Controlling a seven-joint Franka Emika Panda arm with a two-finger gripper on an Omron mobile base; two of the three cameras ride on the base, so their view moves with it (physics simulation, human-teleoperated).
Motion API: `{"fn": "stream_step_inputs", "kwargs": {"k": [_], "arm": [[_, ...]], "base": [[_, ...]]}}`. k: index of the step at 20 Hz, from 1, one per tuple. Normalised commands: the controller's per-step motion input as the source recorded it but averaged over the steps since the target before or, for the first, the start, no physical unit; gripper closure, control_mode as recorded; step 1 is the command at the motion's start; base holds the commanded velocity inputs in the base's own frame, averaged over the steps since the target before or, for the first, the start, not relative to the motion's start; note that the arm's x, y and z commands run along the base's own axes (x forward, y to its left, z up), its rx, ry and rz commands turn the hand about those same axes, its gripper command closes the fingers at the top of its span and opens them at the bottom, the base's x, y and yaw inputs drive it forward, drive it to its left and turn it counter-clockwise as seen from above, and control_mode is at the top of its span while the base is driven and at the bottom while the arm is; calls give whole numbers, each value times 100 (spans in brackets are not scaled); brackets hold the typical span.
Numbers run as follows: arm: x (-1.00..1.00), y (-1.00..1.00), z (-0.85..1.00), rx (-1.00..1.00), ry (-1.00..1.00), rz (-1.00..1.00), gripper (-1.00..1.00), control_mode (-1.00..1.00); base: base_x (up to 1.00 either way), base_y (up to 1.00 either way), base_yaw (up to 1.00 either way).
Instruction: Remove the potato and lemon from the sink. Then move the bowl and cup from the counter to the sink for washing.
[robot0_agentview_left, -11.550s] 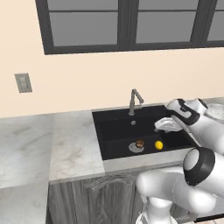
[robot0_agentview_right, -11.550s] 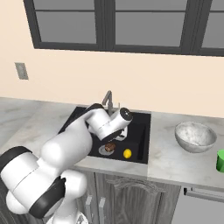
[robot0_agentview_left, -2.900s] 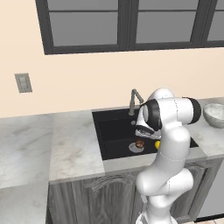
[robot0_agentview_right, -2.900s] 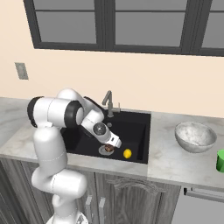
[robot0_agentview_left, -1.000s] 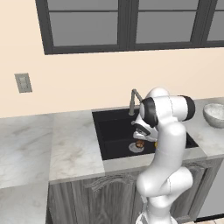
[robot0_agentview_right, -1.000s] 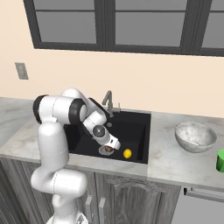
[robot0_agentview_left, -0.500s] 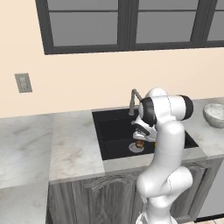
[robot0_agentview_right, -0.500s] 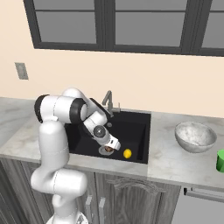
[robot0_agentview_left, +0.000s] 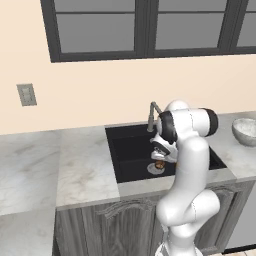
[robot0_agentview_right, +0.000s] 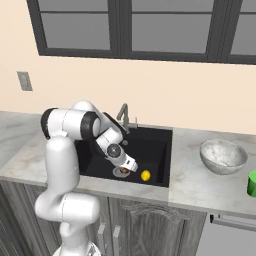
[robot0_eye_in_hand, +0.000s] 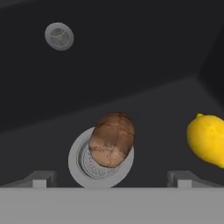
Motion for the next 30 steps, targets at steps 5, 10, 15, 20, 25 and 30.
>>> {"fn": "stream_step_inputs", "kwargs": {"k": [5,10,15,20,25,30], "arm": [[6,3,-9,0,0,0,-100,-100],[7,3,-10,0,0,0,-100,-100],[6,1,-11,0,0,0,-100,-100],[7,1,-13,0,0,0,-100,-100],[5,0,-13,0,3,0,-100,-100],[6,1,-13,0,3,0,-100,-100]], "base": [[0,0,0],[0,0,0],[0,0,0],[0,0,0],[0,0,0],[0,0,0]]}}
